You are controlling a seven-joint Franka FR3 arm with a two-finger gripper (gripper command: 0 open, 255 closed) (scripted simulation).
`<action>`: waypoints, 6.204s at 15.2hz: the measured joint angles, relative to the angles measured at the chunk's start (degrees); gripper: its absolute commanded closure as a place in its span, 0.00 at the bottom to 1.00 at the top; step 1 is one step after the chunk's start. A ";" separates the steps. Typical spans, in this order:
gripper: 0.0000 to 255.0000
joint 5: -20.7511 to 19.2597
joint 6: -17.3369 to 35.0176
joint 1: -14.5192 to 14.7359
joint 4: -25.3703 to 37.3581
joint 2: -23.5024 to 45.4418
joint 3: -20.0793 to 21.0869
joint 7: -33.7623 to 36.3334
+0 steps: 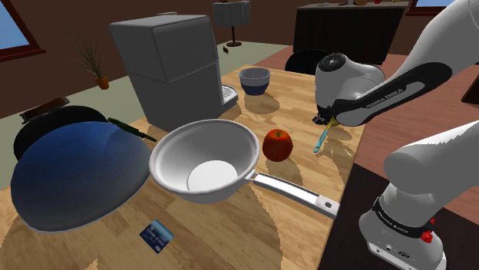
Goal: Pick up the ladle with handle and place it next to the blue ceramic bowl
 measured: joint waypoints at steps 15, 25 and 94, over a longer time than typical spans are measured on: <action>1.00 6.48 -9.82 4.22 3.61 -7.02 -2.50 -7.73; 1.00 10.06 -18.22 6.28 8.73 -10.90 -3.36 -12.66; 1.00 -2.88 -20.76 9.79 50.72 43.29 11.41 15.67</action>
